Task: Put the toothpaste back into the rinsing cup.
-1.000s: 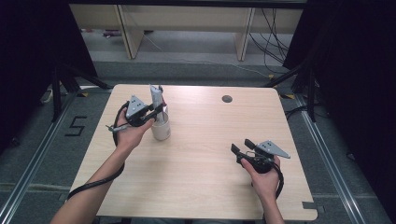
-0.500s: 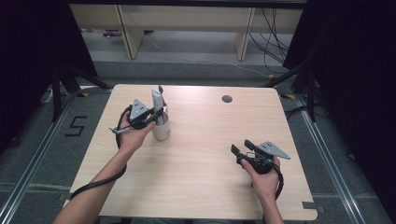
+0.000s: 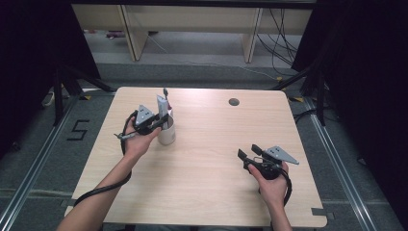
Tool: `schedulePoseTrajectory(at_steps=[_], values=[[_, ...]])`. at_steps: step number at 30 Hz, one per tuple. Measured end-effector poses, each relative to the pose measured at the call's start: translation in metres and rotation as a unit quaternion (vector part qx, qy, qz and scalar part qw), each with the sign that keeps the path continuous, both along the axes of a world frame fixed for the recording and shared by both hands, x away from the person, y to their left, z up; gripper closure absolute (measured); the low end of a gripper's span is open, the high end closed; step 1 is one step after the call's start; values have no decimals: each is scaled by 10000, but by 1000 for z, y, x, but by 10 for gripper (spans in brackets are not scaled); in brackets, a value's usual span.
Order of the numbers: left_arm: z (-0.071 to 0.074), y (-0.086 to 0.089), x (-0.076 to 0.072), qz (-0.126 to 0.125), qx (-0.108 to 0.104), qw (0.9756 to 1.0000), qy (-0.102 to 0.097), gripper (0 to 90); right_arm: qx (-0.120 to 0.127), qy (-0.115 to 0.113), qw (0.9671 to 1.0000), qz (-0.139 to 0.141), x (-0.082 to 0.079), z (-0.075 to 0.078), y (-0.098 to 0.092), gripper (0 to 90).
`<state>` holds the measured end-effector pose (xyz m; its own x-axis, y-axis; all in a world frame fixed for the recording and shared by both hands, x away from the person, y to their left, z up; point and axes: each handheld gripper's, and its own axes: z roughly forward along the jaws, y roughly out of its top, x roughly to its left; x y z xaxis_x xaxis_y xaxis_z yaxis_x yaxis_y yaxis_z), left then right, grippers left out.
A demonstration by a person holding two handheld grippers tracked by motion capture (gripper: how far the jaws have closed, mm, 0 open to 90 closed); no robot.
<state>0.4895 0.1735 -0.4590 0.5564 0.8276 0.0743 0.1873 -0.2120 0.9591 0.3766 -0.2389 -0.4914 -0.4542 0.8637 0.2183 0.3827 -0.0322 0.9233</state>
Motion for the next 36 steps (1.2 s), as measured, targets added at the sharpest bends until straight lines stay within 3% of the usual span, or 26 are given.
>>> schedulePoseTrajectory(at_steps=[3, 11, 12, 20, 23, 25, 29, 36], values=[[-1, 0, 0, -13, 34, 10000, 16, 742, 117, -3, 9999, 30, 0, 0, 1, 341], [-6, -2, 1, 0, -63, 9999, 106, 742, 97, -5, 9999, 46, 0, -1, 1, 341], [-6, -1, 1, 1, 8, 10000, 93, 741, 96, -6, 9999, 49, 0, -1, 1, 341], [-10, 0, 2, 16, -13, 9999, 133, 740, 126, 8, 9999, 15, 0, -1, 2, 341], [-11, -1, 2, 25, -55, 9998, 186, 739, 77, 16, 10000, 8, 0, -1, 1, 341], [-11, 0, 3, 7, 55, 9999, 124, 739, 76, 11, 10000, -2, 0, -1, 2, 341], [-13, -2, 2, 88, -51, 9996, 279, 738, -56, -32, 10000, -5, 1, -2, 0, 341], [-12, 0, 4, -12, 8, 9997, 250, 734, -19, 21, 10000, 10, 1, -2, 1, 341]])
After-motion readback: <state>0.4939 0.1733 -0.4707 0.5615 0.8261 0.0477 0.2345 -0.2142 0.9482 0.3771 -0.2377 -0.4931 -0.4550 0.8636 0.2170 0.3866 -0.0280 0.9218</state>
